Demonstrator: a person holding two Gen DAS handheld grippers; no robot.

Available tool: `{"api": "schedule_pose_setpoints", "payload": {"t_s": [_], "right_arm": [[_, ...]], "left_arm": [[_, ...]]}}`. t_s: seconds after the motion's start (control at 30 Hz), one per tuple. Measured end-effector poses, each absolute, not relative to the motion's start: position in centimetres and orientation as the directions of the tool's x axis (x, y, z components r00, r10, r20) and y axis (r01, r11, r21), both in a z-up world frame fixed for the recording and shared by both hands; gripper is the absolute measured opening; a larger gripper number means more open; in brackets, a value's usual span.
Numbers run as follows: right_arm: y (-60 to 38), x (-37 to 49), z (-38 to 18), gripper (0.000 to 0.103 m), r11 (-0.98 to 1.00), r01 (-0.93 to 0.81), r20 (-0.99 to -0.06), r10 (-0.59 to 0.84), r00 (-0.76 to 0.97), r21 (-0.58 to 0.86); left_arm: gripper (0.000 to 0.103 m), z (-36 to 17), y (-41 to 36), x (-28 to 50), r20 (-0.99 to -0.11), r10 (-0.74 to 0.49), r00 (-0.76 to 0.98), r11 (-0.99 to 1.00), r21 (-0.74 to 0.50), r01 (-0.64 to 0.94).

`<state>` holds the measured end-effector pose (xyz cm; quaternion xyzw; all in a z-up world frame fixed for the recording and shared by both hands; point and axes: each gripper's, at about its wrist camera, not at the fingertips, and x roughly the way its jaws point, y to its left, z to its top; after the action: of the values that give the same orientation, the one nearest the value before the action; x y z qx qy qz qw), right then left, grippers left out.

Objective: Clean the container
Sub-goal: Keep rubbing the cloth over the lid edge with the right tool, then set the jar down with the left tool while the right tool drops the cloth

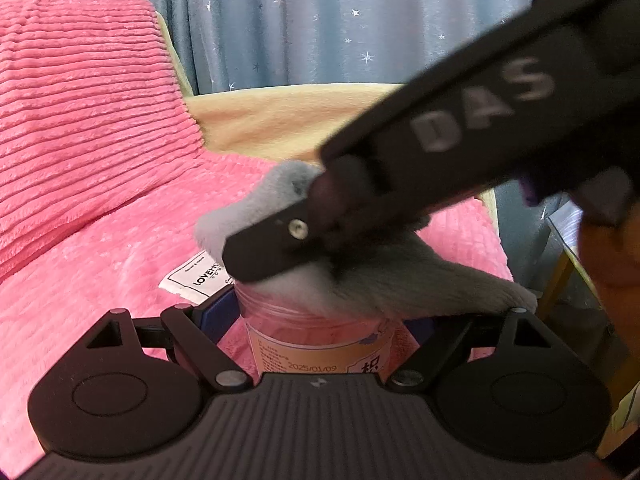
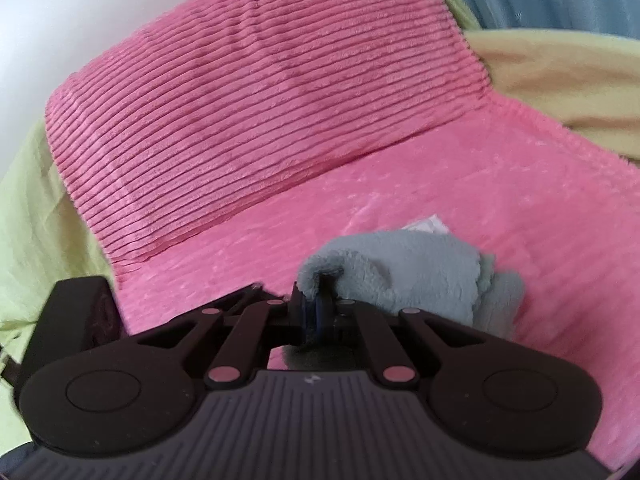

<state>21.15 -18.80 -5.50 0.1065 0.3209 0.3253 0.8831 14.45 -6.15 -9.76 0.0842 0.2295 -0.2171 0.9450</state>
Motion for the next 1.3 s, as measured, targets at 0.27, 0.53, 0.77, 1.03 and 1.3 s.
{"api": "schedule_pose_setpoints", "payload": {"t_s": [0.27, 0.53, 0.77, 1.03, 1.3], "right_arm": [[-20.9, 21.2, -5.2, 0.002, 0.797, -0.455, -0.514, 0.603, 0.61, 0.396], [-25.4, 22.1, -4.9, 0.003, 0.748, -0.344, -0.38, 0.608, 0.697, 0.567], [-29.8, 22.4, -4.2, 0.003, 0.899, -0.131, -0.345, 0.291, 0.892, 0.418], [-24.8, 25.2, -7.5, 0.003, 0.913, -0.272, -0.468, 0.392, 0.792, 0.304], [-20.9, 25.1, -10.7, 0.003, 0.889, -0.391, -0.611, 0.451, 0.65, 0.24]], "left_arm": [[0.085, -9.8, -5.9, 14.6, -0.466, -0.378, 0.8, 0.889, 0.057, 0.454], [0.085, -9.4, -4.8, 15.2, -0.436, -0.375, 0.818, 0.905, 0.017, 0.424], [0.085, -8.7, -0.5, 16.1, -0.376, -0.188, 0.907, 0.98, -0.01, 0.199], [0.085, -9.9, 0.2, 17.1, -0.412, -0.112, 0.904, 0.991, 0.027, 0.135], [0.085, -10.0, 0.2, 16.9, -0.416, -0.106, 0.903, 0.991, 0.034, 0.132]]}}
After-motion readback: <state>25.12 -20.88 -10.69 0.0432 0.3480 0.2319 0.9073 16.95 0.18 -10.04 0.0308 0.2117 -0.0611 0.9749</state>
